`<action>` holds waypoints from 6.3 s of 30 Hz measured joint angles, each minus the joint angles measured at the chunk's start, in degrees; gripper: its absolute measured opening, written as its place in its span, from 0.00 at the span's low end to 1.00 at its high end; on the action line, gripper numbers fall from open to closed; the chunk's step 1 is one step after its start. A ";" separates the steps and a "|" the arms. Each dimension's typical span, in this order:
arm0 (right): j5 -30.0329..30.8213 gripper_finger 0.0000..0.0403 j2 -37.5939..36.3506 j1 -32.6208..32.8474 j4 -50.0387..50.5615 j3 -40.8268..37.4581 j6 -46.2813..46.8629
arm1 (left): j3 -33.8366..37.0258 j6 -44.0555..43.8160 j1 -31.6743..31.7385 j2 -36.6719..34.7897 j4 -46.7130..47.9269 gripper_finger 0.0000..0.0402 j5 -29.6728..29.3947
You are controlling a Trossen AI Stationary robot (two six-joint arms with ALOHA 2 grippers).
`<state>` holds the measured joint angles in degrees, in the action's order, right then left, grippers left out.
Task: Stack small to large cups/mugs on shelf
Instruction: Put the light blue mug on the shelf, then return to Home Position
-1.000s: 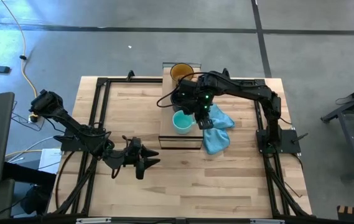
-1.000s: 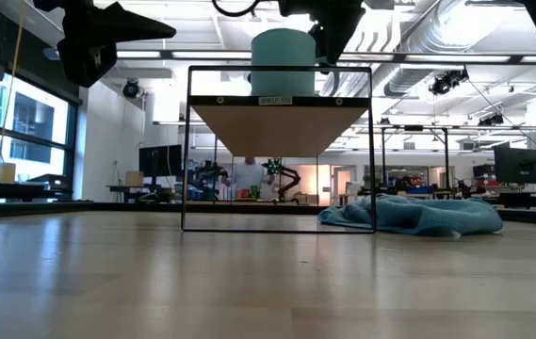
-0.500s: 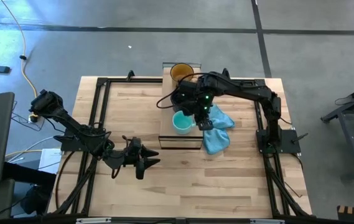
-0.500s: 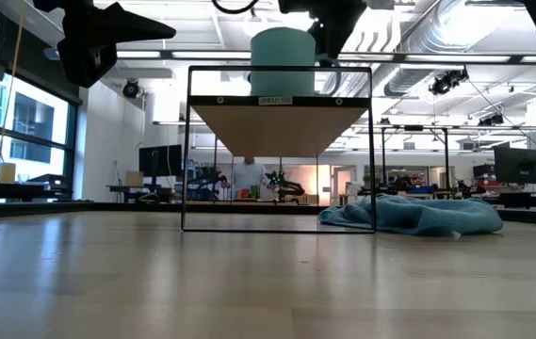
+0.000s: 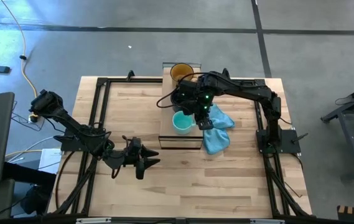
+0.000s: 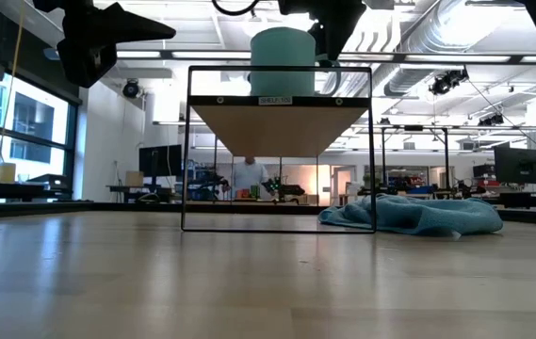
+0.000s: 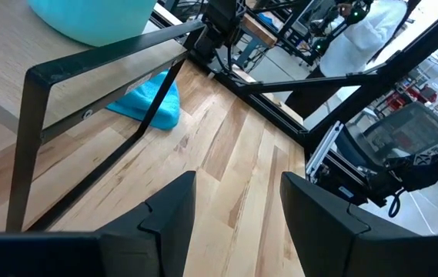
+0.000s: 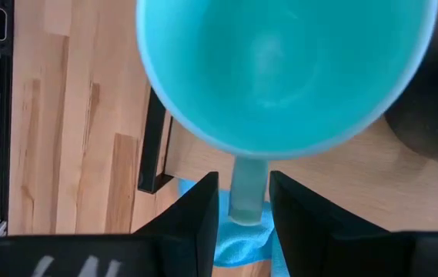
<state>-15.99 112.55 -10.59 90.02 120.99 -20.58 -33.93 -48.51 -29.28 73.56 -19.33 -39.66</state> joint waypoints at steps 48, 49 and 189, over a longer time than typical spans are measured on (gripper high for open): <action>-1.09 0.49 -3.75 -0.02 -0.02 0.00 3.81 | 0.02 0.09 0.00 0.02 0.22 0.45 0.00; -1.07 0.49 -4.33 -0.02 0.00 0.00 4.07 | 0.02 0.08 0.00 0.02 0.20 0.45 0.00; 6.91 0.48 -98.75 0.01 -95.36 -90.95 35.15 | 23.93 28.27 34.14 -53.26 -2.08 0.45 29.37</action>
<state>-9.08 13.80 -10.58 -5.34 30.04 14.57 -10.00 -20.24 4.86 20.30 -21.41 -10.29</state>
